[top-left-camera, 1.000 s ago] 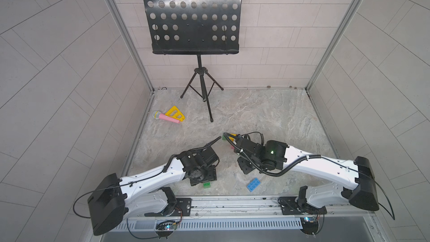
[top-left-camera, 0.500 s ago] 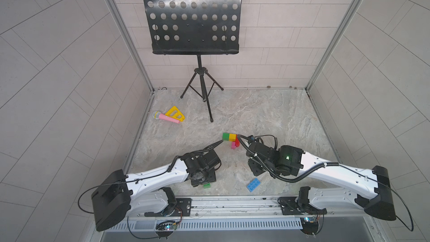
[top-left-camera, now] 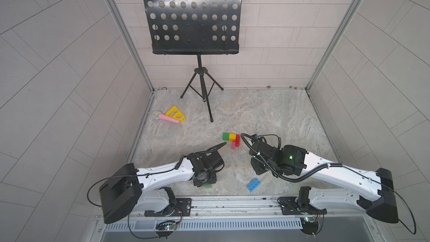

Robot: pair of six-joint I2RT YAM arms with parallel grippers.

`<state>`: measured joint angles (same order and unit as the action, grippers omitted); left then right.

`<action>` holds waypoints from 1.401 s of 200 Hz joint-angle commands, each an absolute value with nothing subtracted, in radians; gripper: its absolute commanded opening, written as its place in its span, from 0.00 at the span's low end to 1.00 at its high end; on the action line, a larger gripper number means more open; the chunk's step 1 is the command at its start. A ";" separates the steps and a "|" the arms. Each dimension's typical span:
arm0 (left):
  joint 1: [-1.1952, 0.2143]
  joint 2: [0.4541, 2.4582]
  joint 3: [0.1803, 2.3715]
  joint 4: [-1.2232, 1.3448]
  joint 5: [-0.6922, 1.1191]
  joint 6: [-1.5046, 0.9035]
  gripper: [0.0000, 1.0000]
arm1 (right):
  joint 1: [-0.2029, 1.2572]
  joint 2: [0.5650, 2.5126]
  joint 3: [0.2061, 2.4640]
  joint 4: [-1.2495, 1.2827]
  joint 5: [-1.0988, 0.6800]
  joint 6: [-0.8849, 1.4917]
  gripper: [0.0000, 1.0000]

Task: Assemble the letter r with lego
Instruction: Move the lego brick at the center of the board.

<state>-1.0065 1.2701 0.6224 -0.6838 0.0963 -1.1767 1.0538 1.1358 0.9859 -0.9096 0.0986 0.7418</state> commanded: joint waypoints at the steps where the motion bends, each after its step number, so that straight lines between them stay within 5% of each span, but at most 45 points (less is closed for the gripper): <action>1: -1.020 1.297 0.625 -0.686 0.062 -1.174 0.41 | 1.045 1.114 0.974 -0.941 0.127 0.758 0.00; 99: -1.032 1.571 0.842 -0.687 0.031 -1.065 0.08 | 1.003 1.063 0.947 -0.960 0.127 0.749 0.00; 133: -1.032 1.700 0.982 -0.724 0.026 -1.018 0.05 | 0.984 1.016 0.934 -0.977 0.128 0.749 0.00; 149: -1.032 1.734 1.033 -0.751 0.009 -1.006 0.11 | 0.973 0.998 0.931 -0.987 0.128 0.747 0.00; 219: -1.027 1.725 1.179 -0.869 -0.071 -0.980 0.65 | 0.957 0.977 0.940 -1.010 0.108 0.762 0.00; 280: -0.951 1.580 1.209 -0.968 -0.118 -0.958 0.81 | 0.928 0.996 1.004 -0.987 0.013 0.572 0.00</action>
